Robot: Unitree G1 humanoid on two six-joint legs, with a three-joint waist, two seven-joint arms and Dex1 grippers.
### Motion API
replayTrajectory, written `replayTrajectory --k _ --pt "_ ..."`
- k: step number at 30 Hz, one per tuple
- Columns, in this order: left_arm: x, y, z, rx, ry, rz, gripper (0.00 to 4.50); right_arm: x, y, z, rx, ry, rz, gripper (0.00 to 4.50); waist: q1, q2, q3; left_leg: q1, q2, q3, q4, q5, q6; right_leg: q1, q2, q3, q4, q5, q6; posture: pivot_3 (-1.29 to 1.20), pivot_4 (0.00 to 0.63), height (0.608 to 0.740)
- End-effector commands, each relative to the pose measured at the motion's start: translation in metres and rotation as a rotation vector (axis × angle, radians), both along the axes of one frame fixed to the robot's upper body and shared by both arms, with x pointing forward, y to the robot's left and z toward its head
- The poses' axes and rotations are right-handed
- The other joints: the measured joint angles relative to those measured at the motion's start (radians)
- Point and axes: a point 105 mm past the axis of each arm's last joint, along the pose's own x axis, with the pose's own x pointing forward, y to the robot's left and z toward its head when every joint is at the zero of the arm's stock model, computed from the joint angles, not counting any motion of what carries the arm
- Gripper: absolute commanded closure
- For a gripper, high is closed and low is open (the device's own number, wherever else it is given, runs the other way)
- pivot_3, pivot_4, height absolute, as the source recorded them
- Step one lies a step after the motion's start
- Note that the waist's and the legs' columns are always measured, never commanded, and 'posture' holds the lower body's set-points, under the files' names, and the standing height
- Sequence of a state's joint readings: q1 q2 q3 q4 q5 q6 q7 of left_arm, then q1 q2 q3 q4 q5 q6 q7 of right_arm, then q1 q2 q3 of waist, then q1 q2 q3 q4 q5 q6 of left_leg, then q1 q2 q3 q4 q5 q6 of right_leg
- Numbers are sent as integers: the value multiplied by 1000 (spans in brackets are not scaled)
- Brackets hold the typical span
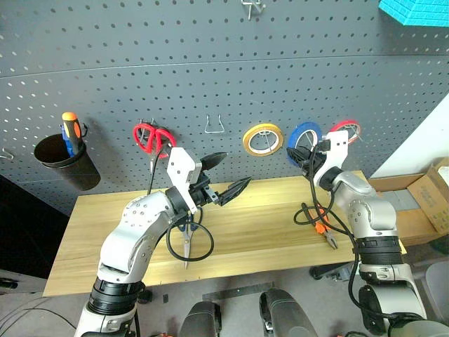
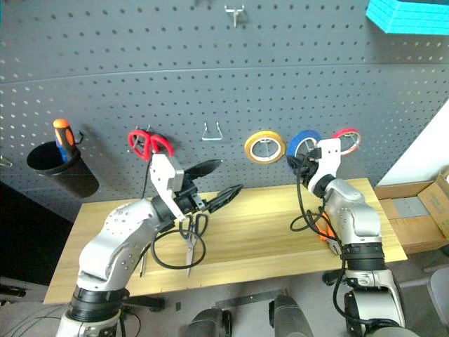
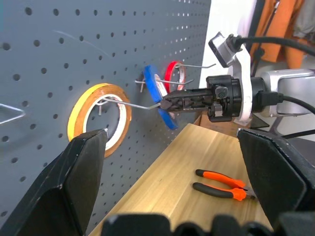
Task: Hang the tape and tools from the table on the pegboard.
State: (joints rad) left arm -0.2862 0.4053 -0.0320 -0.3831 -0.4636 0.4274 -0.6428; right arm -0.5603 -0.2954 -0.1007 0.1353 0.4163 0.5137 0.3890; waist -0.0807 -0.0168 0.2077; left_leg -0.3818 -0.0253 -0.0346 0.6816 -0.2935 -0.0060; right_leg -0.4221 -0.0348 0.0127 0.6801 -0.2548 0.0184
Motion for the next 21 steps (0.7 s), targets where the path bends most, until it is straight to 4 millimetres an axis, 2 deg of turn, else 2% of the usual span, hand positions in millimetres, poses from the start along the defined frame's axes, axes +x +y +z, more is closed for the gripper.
replayTrajectory --k 1,2,3,6,10,13,15,18,21 --pt "-6 4 11 -3 -50 10 0 -3 -2 10 12 -33 -2 1765 0 0 0 0 0 0 0 0 0 0 0 0 0 0 0 -87 154 740" --pt "-7 4 10 -2 -46 11 0 -3 -3 10 13 -33 -4 1528 0 0 0 0 0 0 0 0 0 0 0 0 0 0 0 -86 158 740" --pt "-8 5 9 0 -44 12 0 -4 -4 10 13 -33 -3 1064 0 0 0 0 0 0 0 0 0 0 0 0 0 0 0 -86 160 740" --pt "-9 8 6 5 -32 18 0 -9 -7 11 9 -29 2 77 3 0 0 0 0 0 0 0 0 0 0 0 0 0 0 -81 169 740" --pt "-15 13 -3 31 10 8 0 -37 -12 3 -20 37 75 33 9 0 0 0 0 -1 0 0 0 0 0 0 0 0 0 -82 196 740" --pt "-23 17 -21 58 84 -2 0 -70 -19 -21 -45 167 161 33 18 -1 2 0 0 -1 -1 -1 1 0 0 -1 -2 0 0 -86 214 740" --pt "-28 22 -37 86 138 2 0 -84 -28 -42 -113 283 156 33 21 -1 6 0 1 -1 -1 -1 1 1 0 -1 -2 0 0 -88 239 740" --pt "-37 24 -49 107 187 -4 0 -82 -44 -61 -196 383 72 33 17 -4 18 2 1 0 -1 -1 1 2 0 1 -2 0 0 -84 273 740" --pt "-48 23 -60 116 246 -24 0 -66 -60 -82 -279 495 -44 33 12 -9 38 4 1 3 -1 3 6 2 0 2 -2 -1 1 -74 295 740"
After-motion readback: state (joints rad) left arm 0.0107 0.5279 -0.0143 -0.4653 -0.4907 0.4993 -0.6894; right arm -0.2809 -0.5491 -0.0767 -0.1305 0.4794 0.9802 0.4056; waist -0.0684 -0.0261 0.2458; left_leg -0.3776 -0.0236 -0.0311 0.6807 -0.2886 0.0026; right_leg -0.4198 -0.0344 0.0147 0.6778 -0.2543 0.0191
